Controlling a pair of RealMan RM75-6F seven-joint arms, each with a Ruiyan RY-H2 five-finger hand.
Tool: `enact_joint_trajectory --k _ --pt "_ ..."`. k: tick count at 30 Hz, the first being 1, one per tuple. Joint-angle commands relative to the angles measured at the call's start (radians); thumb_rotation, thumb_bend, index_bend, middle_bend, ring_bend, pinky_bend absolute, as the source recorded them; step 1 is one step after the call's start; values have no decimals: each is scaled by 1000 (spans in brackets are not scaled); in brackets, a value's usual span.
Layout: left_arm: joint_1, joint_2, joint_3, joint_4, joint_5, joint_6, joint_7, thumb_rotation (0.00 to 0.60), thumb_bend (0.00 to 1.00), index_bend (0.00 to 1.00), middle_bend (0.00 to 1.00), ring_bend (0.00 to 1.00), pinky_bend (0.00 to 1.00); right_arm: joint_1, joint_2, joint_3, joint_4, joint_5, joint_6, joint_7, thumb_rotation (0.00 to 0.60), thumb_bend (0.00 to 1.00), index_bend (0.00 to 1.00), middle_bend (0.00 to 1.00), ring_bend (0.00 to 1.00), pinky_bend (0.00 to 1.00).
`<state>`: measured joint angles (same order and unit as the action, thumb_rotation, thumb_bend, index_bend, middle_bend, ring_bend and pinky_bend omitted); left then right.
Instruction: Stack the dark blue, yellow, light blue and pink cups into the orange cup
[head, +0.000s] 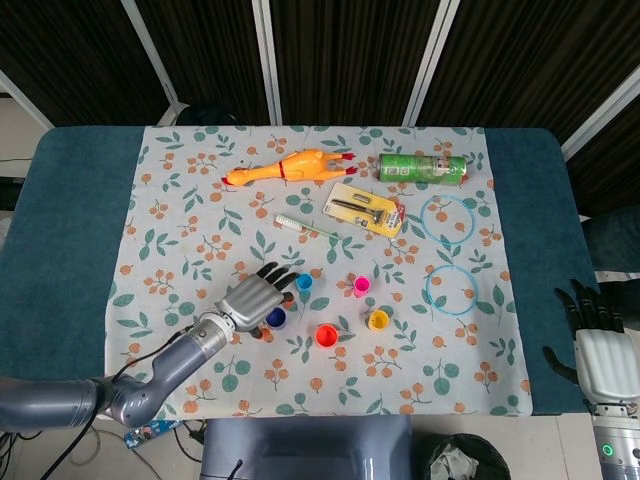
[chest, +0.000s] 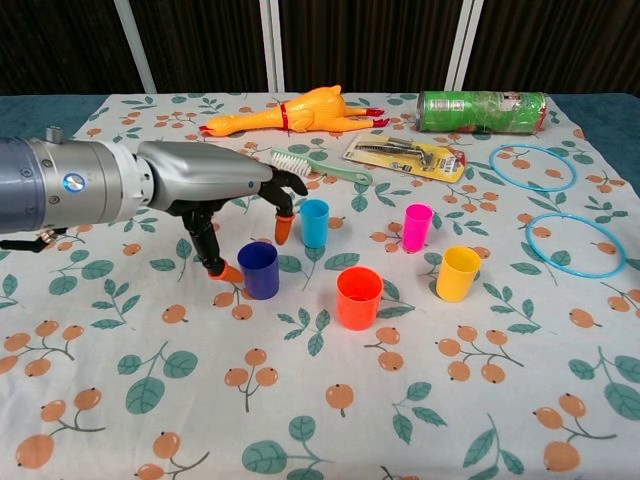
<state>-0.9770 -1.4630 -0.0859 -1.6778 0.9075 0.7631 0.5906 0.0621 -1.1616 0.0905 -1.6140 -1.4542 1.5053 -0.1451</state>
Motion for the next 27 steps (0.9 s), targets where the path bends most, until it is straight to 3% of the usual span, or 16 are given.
enact_joint_trajectory --k 1,17,27 --pt "-7 -10 4 11 -8 3 3 600 181 401 46 0 0 0 -1 0 0 1 0 1 600 321 115 43 47 95" --pt "-35 -40 32 44 -44 39 23 600 200 425 59 0 8 -5 -4 5 6 3 11 12 600 321 115 43 47 95" --pt "-56 -54 40 46 -71 51 46 600 280 468 77 0 30 -5 -9 6 8 3 11 18 600 322 115 43 47 95"
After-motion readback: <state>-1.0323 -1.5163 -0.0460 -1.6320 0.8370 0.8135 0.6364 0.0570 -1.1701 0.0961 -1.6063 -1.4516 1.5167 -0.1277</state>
